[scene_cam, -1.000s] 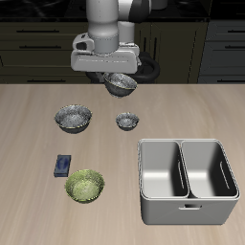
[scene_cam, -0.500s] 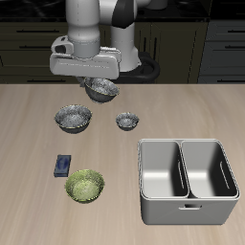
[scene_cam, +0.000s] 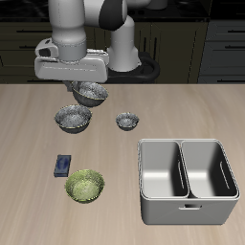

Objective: Stack middle-sized black bowl on the green bowl

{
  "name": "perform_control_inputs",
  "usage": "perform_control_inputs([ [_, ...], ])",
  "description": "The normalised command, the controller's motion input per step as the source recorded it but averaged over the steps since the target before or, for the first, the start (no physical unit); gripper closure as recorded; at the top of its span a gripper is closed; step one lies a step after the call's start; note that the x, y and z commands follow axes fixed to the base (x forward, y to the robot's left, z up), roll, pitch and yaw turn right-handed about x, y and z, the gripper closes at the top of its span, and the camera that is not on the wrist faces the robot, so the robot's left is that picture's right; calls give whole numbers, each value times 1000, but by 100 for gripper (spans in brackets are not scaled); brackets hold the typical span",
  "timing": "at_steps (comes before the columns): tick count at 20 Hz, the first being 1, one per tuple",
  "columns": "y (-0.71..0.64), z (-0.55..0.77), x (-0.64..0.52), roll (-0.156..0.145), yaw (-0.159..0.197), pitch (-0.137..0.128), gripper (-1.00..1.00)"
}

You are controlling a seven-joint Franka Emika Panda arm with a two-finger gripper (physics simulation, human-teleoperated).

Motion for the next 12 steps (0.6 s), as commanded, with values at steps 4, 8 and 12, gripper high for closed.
perform_control_inputs([
  [4,-106,82,202,14,-6,-11,100],
  [8,-91,133,311,29,-6,-14,100],
  [12,-55,134,389,38,-17,-19,100],
])
